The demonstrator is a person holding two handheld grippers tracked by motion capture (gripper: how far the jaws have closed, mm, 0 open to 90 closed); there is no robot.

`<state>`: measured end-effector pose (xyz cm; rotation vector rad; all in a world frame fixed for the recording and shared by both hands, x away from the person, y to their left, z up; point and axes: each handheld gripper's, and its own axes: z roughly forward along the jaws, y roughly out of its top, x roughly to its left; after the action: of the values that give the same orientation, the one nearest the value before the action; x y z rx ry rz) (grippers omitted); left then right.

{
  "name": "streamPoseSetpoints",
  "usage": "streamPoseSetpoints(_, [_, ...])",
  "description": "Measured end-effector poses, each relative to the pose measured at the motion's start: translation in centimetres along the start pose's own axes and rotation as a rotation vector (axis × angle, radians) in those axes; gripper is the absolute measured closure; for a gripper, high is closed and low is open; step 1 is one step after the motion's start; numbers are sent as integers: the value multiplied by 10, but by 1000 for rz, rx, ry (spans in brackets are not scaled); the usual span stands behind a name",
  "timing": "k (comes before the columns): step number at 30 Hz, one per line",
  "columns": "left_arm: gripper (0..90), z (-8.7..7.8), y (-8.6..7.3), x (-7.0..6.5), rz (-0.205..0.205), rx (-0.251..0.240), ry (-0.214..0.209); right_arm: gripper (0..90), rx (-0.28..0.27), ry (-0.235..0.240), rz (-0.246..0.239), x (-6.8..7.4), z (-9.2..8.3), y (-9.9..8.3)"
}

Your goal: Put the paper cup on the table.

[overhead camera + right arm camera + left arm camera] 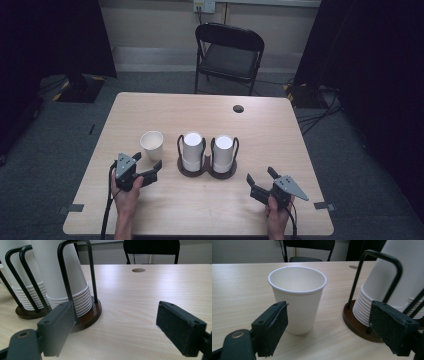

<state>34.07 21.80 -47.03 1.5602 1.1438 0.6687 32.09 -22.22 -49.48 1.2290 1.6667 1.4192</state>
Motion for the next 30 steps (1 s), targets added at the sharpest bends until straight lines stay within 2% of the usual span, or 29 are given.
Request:
streamPoseSetpoints(2, [157,-2,-4,-6,-1,16,12,141,1,1,0,0,0,0])
streamPoseSetpoints(6, [161,-7,-11,-17,-18,11,-18,141,1,1,-1,0,0,0])
streamPoseSetpoints(11, [162,-13,-15,-32,16,6,-25,141,1,2,-1,0,0,0])
streamPoseSetpoints(14, [162,-17,-20,-43,58,-15,-21,141,2,0,-1,0,0,0])
streamPoseSetpoints(16, [159,-17,-24,-48,84,-11,-30,141,3,0,-1,0,0,0])
streamPoseSetpoints(22, [158,-12,-34,-58,93,12,-43,142,7,3,-2,0,1,0])
streamPoseSetpoints(26, [158,-11,-38,-62,92,0,-60,137,1,-20,7,0,0,0])
streamPoseSetpoints(30, [156,-11,-39,-64,111,-21,-75,138,2,-16,11,-1,1,0])
